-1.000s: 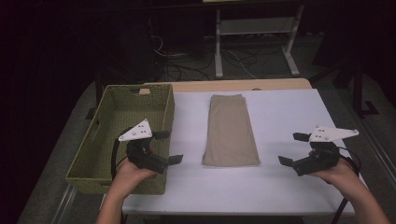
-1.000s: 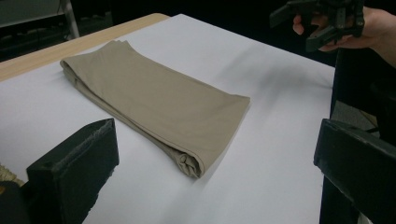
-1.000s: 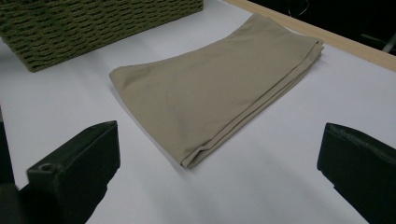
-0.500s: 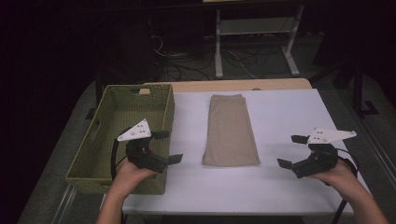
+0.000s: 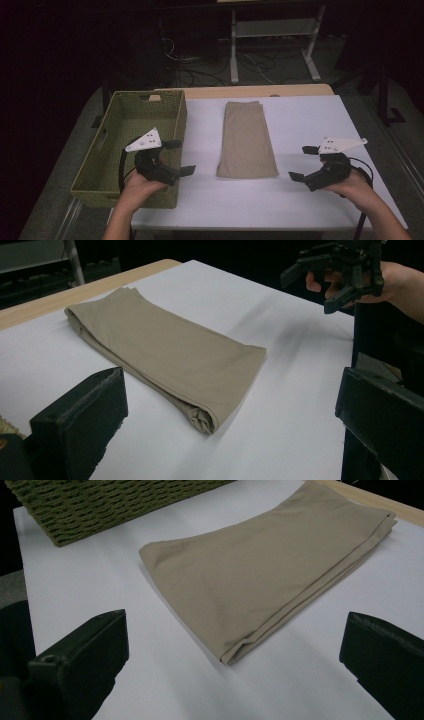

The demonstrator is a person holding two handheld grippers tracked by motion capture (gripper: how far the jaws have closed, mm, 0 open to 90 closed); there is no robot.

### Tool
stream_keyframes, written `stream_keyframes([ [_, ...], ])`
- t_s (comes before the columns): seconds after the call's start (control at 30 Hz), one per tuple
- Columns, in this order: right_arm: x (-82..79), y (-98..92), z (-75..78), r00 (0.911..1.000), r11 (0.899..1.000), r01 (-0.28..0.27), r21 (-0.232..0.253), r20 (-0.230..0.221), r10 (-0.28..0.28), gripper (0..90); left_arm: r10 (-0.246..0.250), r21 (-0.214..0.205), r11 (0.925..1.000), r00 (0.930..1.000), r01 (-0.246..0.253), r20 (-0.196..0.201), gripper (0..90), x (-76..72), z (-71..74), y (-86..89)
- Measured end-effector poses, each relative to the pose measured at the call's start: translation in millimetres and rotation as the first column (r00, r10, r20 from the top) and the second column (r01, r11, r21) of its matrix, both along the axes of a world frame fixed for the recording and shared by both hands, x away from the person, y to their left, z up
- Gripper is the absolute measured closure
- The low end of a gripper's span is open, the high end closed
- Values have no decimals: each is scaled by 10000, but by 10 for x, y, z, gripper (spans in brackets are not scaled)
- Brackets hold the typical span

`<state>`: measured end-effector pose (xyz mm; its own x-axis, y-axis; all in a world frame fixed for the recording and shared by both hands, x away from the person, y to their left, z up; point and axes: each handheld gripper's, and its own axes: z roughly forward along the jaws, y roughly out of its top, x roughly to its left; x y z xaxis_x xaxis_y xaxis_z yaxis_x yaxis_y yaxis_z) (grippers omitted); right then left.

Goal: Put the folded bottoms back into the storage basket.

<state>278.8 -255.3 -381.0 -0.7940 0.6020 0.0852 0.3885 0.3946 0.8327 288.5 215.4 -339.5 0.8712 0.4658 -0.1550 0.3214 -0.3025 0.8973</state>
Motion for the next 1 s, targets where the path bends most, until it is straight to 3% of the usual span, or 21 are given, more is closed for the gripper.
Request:
stream_keyframes([
  [0.63, 155, 160, 32, 9998, 9998, -182, -14, -58, 182, 0, -50, 7, 10000, 10000, 50, 40, 5, -3, 1, -3],
  [1.0, 213, 300, 47, 9983, 9982, -585, -118, -44, 584, 0, -46, 8, 10000, 10000, 46, 27, 5, -3, 1, -3],
])
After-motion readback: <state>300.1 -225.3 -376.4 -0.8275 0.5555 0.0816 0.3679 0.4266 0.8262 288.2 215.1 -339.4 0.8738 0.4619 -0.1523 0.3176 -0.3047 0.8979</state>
